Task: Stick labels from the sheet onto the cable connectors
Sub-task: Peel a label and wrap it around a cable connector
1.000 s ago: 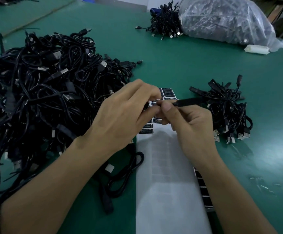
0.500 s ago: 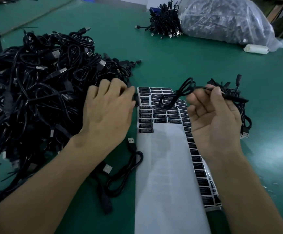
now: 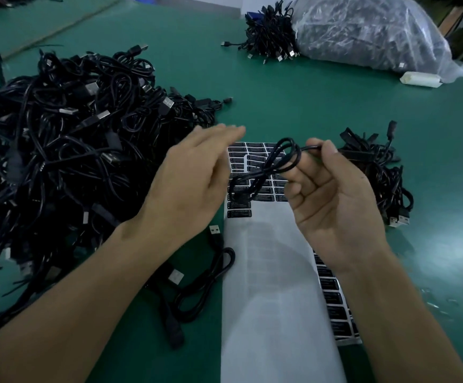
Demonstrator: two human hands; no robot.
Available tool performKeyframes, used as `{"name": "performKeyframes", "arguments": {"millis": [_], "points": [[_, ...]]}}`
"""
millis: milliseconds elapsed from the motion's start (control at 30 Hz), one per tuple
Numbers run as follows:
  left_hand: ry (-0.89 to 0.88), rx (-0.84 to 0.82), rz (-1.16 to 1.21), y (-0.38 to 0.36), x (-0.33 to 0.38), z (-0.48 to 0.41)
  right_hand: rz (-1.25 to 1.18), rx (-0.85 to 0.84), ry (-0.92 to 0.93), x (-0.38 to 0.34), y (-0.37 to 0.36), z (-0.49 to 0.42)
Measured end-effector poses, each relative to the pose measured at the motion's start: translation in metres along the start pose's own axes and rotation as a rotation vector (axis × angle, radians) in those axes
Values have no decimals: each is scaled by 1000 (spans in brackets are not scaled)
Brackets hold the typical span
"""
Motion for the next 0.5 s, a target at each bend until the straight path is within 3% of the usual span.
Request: {"name": "performKeyframes", "arguments": {"millis": [67, 167, 300, 500], "points": [[11, 127, 294, 8, 7, 2, 28, -46, 9, 2, -3, 1], [0, 107, 472, 10, 15, 2, 92, -126, 31, 6, -12, 4], [-10, -2, 373, 1, 17, 3, 140, -153, 38, 11, -16, 6], [-2, 120, 124, 14, 12, 1, 198, 61, 101, 0, 2, 1]]}}
Point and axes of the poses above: each hand's wrist, its own z-axis away from the middle knuckle, its own y-axis out of the back of the hand, x = y × z, the point moved 6 cm from there along -z, towards the middle knuckle, and after that the axes turned 2 degrees about z, right-handed, at the moved point
